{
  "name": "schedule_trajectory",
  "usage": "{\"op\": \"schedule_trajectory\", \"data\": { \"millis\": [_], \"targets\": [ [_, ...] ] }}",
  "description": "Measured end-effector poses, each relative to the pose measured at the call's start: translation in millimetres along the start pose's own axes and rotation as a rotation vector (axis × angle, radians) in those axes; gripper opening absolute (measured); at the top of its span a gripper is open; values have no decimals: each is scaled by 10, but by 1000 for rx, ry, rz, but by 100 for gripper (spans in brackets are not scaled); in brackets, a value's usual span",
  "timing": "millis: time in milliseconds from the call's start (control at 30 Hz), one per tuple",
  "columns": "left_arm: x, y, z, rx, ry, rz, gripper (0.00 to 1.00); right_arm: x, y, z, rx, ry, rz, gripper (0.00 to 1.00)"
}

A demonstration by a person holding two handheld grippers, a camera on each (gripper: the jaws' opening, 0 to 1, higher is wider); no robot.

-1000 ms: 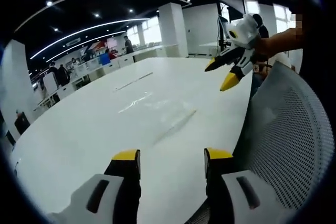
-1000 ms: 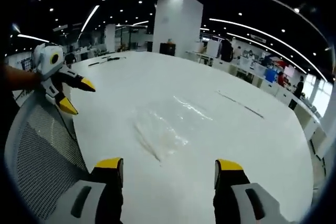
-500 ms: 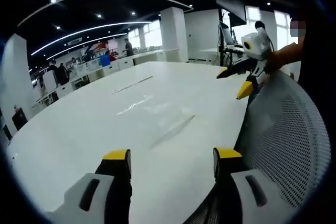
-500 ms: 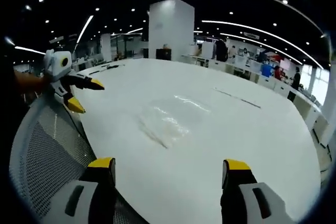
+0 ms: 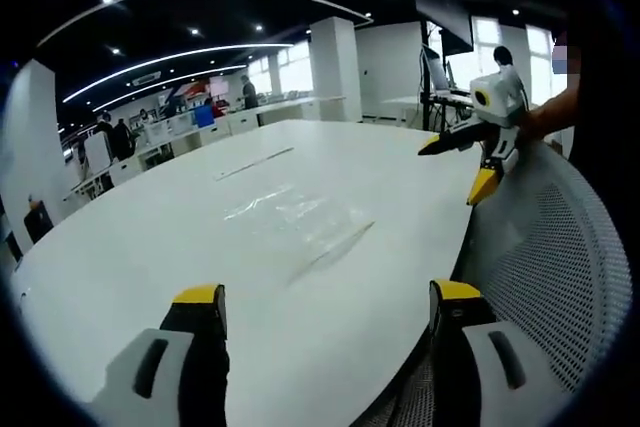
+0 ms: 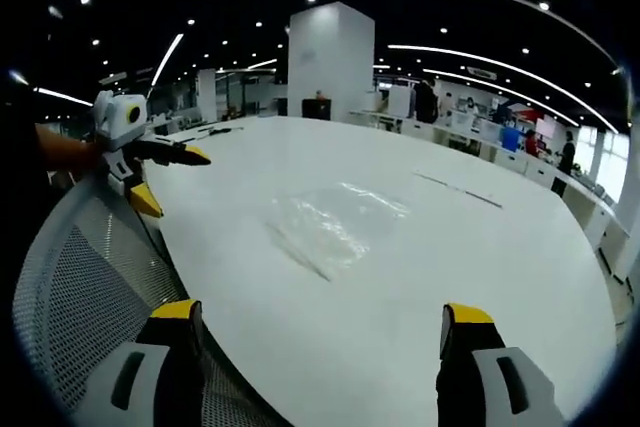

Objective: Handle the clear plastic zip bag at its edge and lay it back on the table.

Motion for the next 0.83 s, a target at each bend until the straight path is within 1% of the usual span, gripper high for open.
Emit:
{"op": "schedule_trajectory", "data": {
  "millis": [67,167,267,467,833],
  "targets": [
    [-6,1,1,2,-2,0,87,-9,9,6,-7,-4,-20,100],
    [-3,-8,5,10,3,-1,92,-37,24,16,-8,-19,1,100],
    [-4,-22,7,19,3,-1,96,-22,31,13,-14,-9,2,100],
    [-8,-9,16,12,-1,-3,99,-10,52,13,-25,0,1,100],
    [-9,-1,18,8,-9,-2,99,-8,53,13,-32,-2,4,100]
  ]
}}
Point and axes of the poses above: the point that each gripper's makers call its tool centre point, and the gripper's own axes: z roughly forward along the fingers, y roughly to its right, x roughly out of its top, the point moved 3 cm from there along -z, roughly backward along the fingers, and after that the axes turned 11 degrees about z, right-handed, at the moved point
